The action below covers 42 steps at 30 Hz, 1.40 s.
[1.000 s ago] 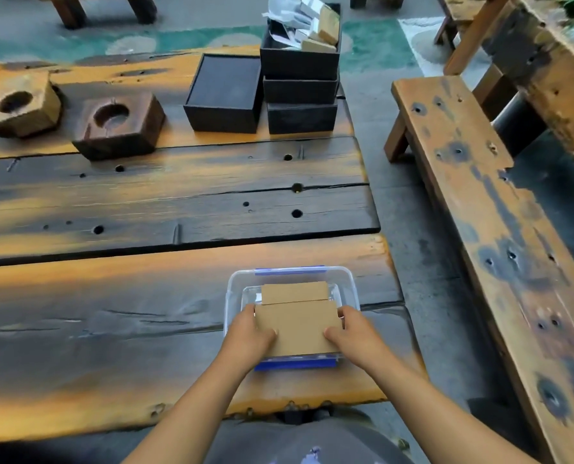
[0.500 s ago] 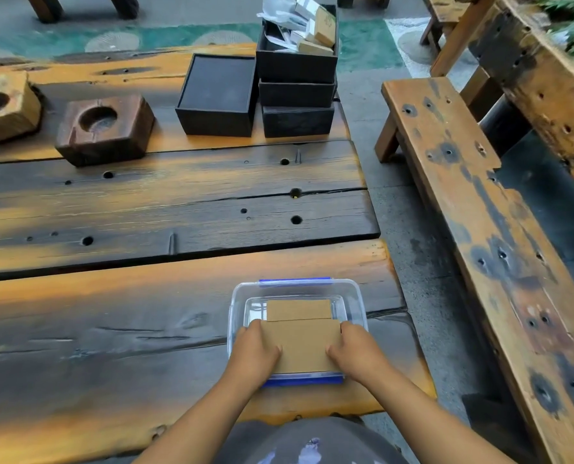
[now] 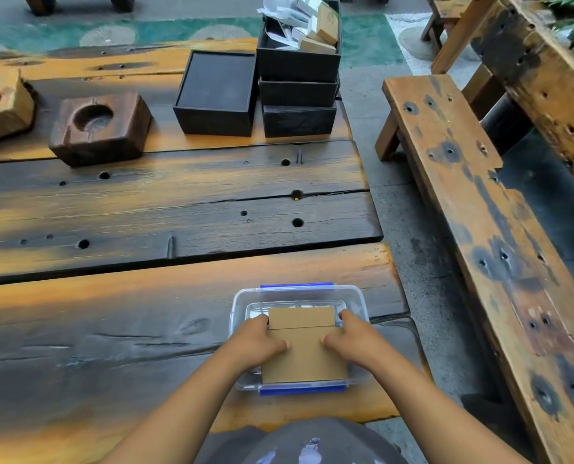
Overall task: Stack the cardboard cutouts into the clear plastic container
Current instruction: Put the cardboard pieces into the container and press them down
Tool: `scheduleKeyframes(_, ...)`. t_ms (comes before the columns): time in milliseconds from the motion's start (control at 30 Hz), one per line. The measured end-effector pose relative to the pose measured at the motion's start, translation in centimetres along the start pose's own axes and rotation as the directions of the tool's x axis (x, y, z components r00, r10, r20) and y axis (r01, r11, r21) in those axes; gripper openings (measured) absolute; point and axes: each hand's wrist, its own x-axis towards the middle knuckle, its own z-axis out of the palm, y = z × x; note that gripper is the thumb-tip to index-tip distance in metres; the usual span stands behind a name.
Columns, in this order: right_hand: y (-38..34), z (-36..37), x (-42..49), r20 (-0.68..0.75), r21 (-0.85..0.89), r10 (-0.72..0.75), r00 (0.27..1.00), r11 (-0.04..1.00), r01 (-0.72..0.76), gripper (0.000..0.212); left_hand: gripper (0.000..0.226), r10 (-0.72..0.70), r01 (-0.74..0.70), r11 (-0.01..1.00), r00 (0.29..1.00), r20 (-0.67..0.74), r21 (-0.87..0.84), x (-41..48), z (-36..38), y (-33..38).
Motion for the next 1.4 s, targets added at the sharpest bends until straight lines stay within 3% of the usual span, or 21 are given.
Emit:
scheduleKeyframes(133,-0.5,-0.4,0.7,0.087,0.052,0.023,0.996,0.998,-0.027,0.037,0.046,-0.031,0.027,0.999,0.994,0.102,0.039,1.1,-0.7,0.5)
scheduleKeyframes(267,-0.7,-0.3,1.3,0.174,0.099,0.06,0.983,0.992,-0.078,0.057,0.043,-0.064,0.05,0.996,0.98,0.189,0.079,2.1,-1.1,0.7)
scheduleKeyframes(400,-0.7,-0.3,1.8,0.213,0.11,0.066,0.975,0.99,-0.091,0.058,0.057,-0.117,0.087,0.985,0.971,0.21,0.148,3.0,-1.1,0.4)
scheduleKeyframes(533,-0.6,-0.4,1.9,0.233,0.147,0.059,0.971,0.985,-0.095,0.057,0.048,-0.112,0.091,0.991,0.965,0.235,0.098,3.5,-0.9,-0.1)
scheduleKeyframes(800,0.5,-0.4,2.3,0.28,0.221,0.049,0.959,0.969,-0.114,0.061,0.052,-0.127,0.101,0.987,0.963,0.236,0.122,4.2,-0.6,-0.7)
scheduleKeyframes(1067,0.4,0.3,2.4,0.187,0.128,0.033,0.982,0.99,-0.058,0.071,0.076,-0.13,0.096,0.982,0.968,0.216,0.163,4.4,-0.3,-1.3)
scheduleKeyframes(1400,0.4,0.6,3.2,0.201,0.102,0.077,0.977,0.99,-0.099,0.091,0.09,-0.158,0.09,0.942,0.969,0.192,0.323,4.4,-0.3,-0.9)
